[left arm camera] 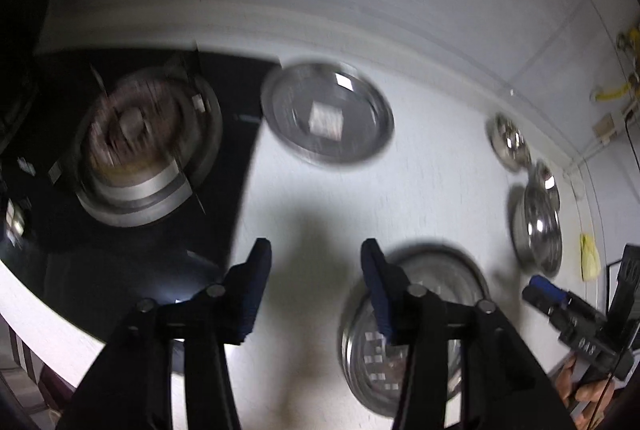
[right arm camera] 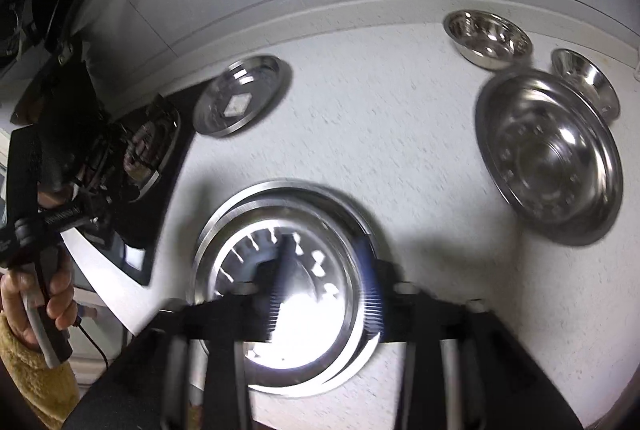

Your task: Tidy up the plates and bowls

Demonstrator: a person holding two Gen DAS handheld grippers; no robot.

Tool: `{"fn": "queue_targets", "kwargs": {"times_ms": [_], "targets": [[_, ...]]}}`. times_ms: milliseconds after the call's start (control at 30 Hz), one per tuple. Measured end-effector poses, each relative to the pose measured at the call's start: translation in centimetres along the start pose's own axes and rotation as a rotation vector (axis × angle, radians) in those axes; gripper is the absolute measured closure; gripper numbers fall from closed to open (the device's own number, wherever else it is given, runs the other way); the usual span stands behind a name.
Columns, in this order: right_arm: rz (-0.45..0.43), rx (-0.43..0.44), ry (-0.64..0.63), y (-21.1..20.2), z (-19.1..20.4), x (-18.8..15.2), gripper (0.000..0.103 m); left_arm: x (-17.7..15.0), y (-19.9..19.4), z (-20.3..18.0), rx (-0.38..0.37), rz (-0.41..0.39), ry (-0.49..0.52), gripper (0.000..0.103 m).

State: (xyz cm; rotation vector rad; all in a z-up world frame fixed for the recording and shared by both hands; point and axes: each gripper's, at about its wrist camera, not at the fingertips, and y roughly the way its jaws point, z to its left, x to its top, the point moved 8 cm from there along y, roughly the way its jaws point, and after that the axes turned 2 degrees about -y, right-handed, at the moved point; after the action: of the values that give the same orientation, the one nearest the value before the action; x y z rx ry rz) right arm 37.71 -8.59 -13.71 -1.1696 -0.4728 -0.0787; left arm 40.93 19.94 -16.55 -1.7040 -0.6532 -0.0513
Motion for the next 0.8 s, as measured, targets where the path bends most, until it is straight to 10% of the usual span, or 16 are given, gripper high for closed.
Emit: {"fn": "queue_targets", "kwargs": {"times_ms": [333,800], "targets": [[-0.028,0.107,0.064,5.1,4.7,9.0,0.036,10.3,4.8,3.5,0.032,0.056,-0.049,0.054],[0.062,0.053,0.115,17.4,5.5,15.1,0.036,13.5,16.4,7.0,0.023,0.161,-0.093,0.054]]}}
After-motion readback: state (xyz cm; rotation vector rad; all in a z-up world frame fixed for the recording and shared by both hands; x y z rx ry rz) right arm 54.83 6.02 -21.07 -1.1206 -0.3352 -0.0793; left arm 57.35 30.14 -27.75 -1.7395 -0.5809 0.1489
